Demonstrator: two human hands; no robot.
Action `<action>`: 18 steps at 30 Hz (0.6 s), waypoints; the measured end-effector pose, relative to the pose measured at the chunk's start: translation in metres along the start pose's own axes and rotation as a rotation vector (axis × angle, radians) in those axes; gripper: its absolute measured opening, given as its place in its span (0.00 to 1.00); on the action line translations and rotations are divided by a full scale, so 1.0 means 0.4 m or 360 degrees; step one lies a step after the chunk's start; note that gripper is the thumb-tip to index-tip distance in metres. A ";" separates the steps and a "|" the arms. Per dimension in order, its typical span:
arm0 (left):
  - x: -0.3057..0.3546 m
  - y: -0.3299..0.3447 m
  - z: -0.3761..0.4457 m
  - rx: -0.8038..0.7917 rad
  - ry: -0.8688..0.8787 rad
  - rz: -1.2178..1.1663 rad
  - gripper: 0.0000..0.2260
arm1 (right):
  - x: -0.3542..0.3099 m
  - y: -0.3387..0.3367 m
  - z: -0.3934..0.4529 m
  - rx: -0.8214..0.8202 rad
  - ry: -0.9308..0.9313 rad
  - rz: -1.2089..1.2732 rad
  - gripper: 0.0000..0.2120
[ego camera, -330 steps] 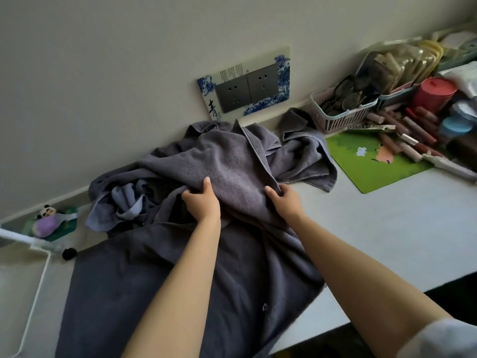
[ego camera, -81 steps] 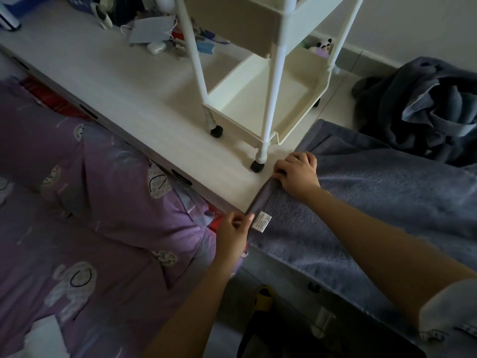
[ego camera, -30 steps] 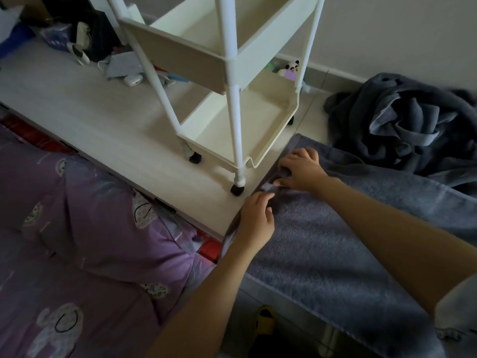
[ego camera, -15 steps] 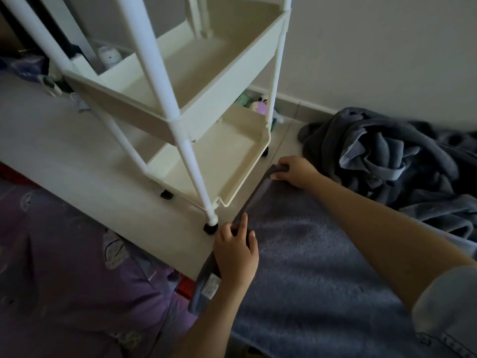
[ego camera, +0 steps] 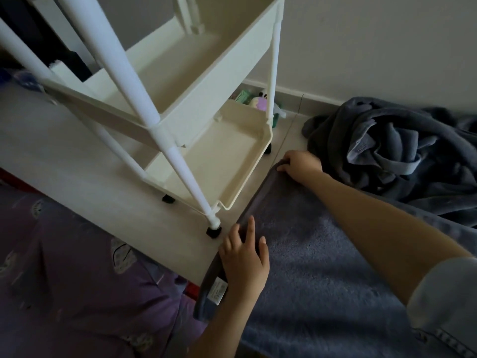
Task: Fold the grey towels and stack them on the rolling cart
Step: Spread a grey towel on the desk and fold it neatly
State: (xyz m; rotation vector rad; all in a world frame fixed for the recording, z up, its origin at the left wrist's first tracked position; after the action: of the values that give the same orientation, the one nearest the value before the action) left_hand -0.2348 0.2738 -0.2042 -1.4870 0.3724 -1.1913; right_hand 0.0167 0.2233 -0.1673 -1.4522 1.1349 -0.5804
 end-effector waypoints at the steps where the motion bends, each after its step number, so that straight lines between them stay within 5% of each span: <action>1: 0.007 0.000 0.002 -0.0023 0.0028 0.0015 0.23 | 0.002 0.015 -0.001 0.0096 0.0011 0.0036 0.09; 6: 0.014 0.033 0.003 -0.0230 0.0314 0.0080 0.26 | 0.008 0.065 -0.020 0.0373 -0.0059 -0.0030 0.12; 12: 0.005 0.039 0.008 -0.0387 0.0260 0.0189 0.27 | -0.001 0.064 -0.074 0.0301 -0.0075 -0.0054 0.17; 18: 0.043 0.022 0.020 -0.0457 0.0199 0.0186 0.30 | 0.107 0.045 -0.315 0.0616 -0.0108 0.0058 0.21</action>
State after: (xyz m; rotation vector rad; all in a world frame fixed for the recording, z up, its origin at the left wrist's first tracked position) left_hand -0.2174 0.2620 -0.2028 -1.6140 0.7308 -1.1757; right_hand -0.0793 0.1292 -0.1655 -1.1077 0.9329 -0.6781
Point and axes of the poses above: each hand's wrist, its own z-axis towards the middle knuckle, its own y-axis out of the palm, x = y × z, the point moved 4 cm from there along z, towards the middle knuckle, and after that the axes turned 7 degrees about -z, right-handed, at the moved point
